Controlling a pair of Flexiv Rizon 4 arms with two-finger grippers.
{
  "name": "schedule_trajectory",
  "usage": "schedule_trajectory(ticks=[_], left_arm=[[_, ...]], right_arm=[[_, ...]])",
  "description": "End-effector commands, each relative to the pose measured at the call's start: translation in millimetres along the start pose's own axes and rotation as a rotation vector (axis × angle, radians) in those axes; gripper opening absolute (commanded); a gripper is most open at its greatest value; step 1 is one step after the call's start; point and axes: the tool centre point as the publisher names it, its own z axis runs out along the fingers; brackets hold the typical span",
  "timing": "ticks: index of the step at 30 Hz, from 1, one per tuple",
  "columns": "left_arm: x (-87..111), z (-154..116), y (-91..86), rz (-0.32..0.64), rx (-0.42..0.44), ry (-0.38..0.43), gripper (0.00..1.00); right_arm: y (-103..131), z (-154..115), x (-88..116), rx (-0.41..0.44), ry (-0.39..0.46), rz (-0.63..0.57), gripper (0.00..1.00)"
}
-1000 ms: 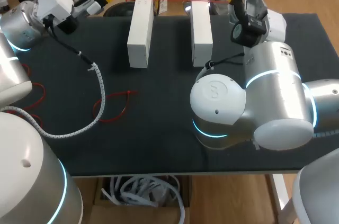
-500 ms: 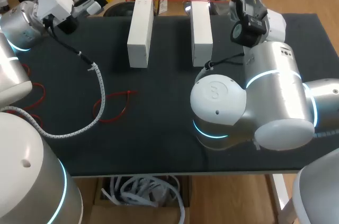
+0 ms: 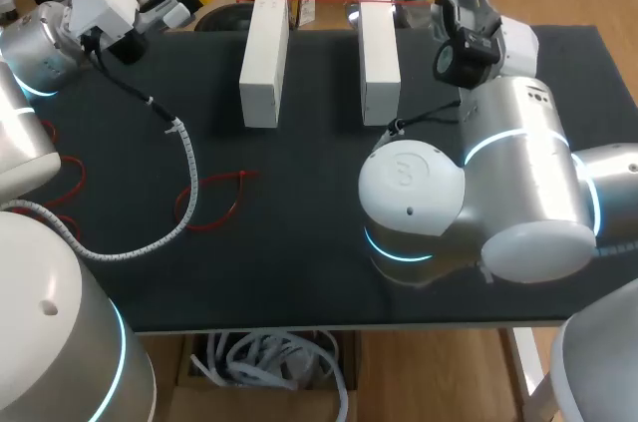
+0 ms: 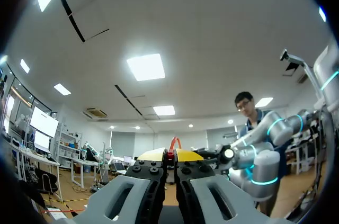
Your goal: Grab the tape and strap the tape.
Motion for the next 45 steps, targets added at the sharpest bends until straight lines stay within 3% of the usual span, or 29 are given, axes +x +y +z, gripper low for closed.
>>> schedule_trajectory(ticks=[1,19,23,26,30,35,37,45], left_arm=[[-0.7,-0.4,0.7,0.001,0.002,0.002,0.0],[-0.7,-0.4,0.7,0.001,0.002,0.002,0.0],[-4.1,-1.7,0.2,-0.003,-0.358,0.074,0.0],[-6.0,-2.8,-1.2,0.002,-0.536,0.09,0.0],[-7.6,2.1,-3.5,-0.006,-0.855,0.158,0.0],[-6.2,12.4,0.3,-0.02,-1.135,0.221,0.0],[-5.0,16.0,6.0,-0.023,-1.212,0.251,0.0],[-5.0,16.0,6.0,-0.023,-1.212,0.251,0.0]], right_arm=[[0.7,-0.4,4.9,-0.001,-0.01,-0.004,0.0],[0.7,-0.4,4.9,-0.001,-0.01,-0.004,0.0],[0.7,-0.4,4.9,-0.001,-0.01,-0.004,0.0],[0.7,-0.4,4.9,-0.001,-0.01,-0.004,0.0],[0.7,-0.4,4.9,-0.001,-0.01,-0.004,0.0],[0.7,-0.4,4.9,-0.001,-0.01,-0.004,0.0],[0.7,-0.4,4.9,-0.001,-0.01,-0.004,0.0],[0.7,-0.4,4.9,-0.001,-0.01,-0.004,0.0]])
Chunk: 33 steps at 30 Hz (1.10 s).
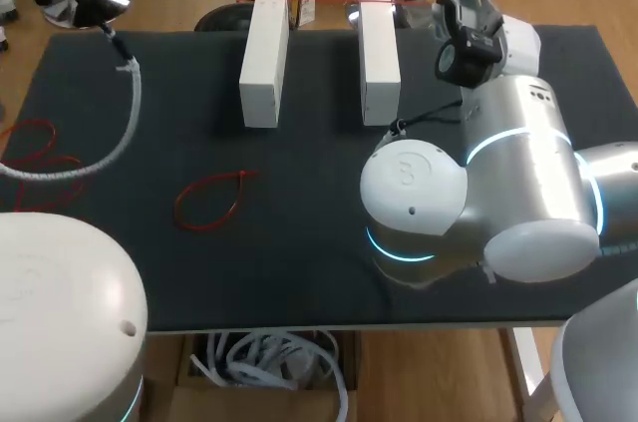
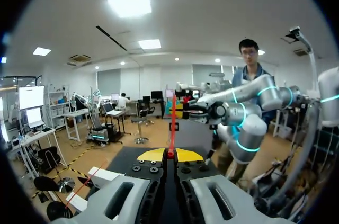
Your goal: Grab the tape and strap the tape.
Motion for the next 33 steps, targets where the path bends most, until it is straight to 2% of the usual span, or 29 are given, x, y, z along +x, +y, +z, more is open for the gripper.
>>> schedule_trajectory(ticks=[1,15,24,33], left_arm=[[-5.0,-3.1,-6.4,-0.015,-0.58,0.115,0.0],[-5.0,-3.1,-6.4,-0.015,-0.58,0.115,0.0],[9.9,-0.1,-16.1,0.046,-0.67,-0.031,0.0],[13.7,5.7,-26.3,0.105,-0.847,-0.045,0.0]], right_arm=[[0.3,0.0,3.5,-0.001,-0.007,-0.002,0.0],[0.3,0.0,3.5,-0.001,-0.007,-0.002,0.0],[0.3,0.0,3.5,-0.001,-0.007,-0.002,0.0],[0.3,0.0,3.5,-0.001,-0.007,-0.002,0.0]])
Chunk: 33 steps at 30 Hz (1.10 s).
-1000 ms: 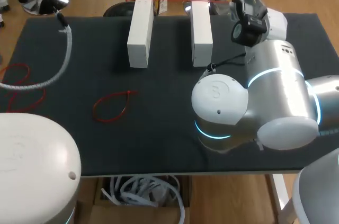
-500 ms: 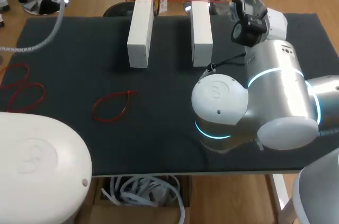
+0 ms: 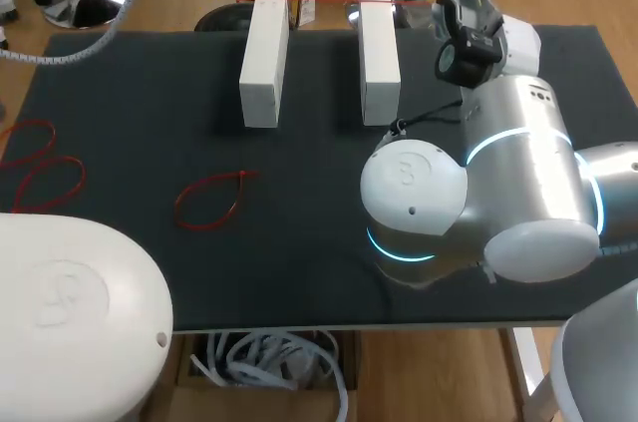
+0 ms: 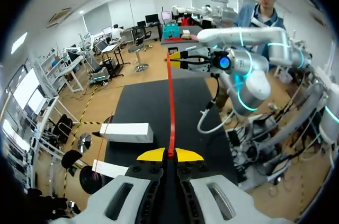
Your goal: Grab the tape and strap the tape.
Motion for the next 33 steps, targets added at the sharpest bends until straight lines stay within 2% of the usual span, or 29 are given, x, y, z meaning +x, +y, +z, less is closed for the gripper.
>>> schedule_trajectory(ticks=[1,6,13,33], left_arm=[[5.9,-2.8,-8.0,0.01,-0.134,-0.034,0.0],[4.0,-5.6,-13.3,0.024,-0.232,0.012,0.0],[7.2,-11.8,-16.7,0.017,-0.308,0.034,0.0],[13.1,-1.6,-26.2,-0.012,-0.27,0.009,0.0]], right_arm=[[0.2,-0.1,3.4,-0.001,-0.007,-0.002,0.0],[0.2,-0.1,3.4,-0.001,-0.007,-0.002,0.0],[0.2,-0.1,3.4,-0.001,-0.007,-0.002,0.0],[0.2,-0.1,3.4,-0.001,-0.007,-0.002,0.0]])
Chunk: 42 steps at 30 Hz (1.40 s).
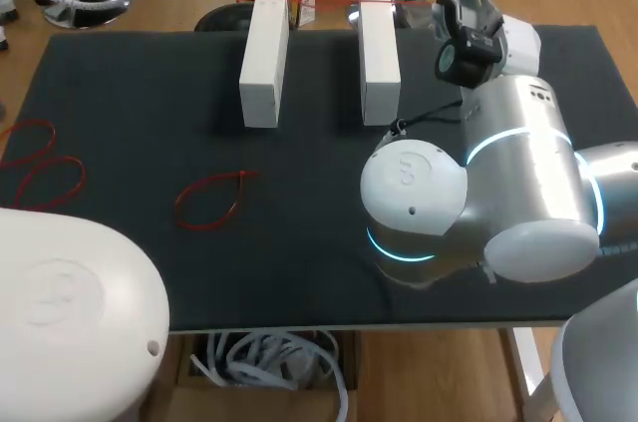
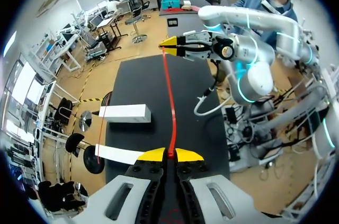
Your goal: Grab the tape and strap the tape.
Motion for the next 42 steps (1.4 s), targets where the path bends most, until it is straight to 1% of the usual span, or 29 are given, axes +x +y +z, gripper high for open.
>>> schedule_trajectory(ticks=[1,7,35,36,37,39,42], left_arm=[[2.8,-0.3,0.0,-0.003,-0.002,-0.004,0.0],[3.8,-0.1,-0.2,0.008,0.001,0.01,0.0],[3.8,-0.1,-0.2,0.008,0.001,0.01,0.0],[3.8,-0.1,-0.2,0.008,0.001,0.01,0.0],[3.8,-0.1,-0.2,0.008,0.001,0.01,0.0],[3.8,-0.1,-0.2,0.008,0.001,0.01,0.0],[3.8,-0.1,-0.2,0.008,0.001,0.01,0.0]], right_arm=[[0.2,-0.1,3.4,-0.001,-0.007,-0.002,0.0],[0.2,-0.1,3.4,-0.001,-0.007,-0.002,0.0],[0.2,-0.1,3.4,-0.001,-0.007,-0.002,0.0],[0.7,-1.4,6.2,-0.005,-0.022,-0.055,0.0],[0.2,-2.5,10.2,-0.002,-0.021,-0.087,0.0],[-0.6,-4.2,16.5,-0.004,-0.052,-0.192,0.0],[-1.5,-8.4,26.2,-0.034,-0.098,-0.314,0.0]])
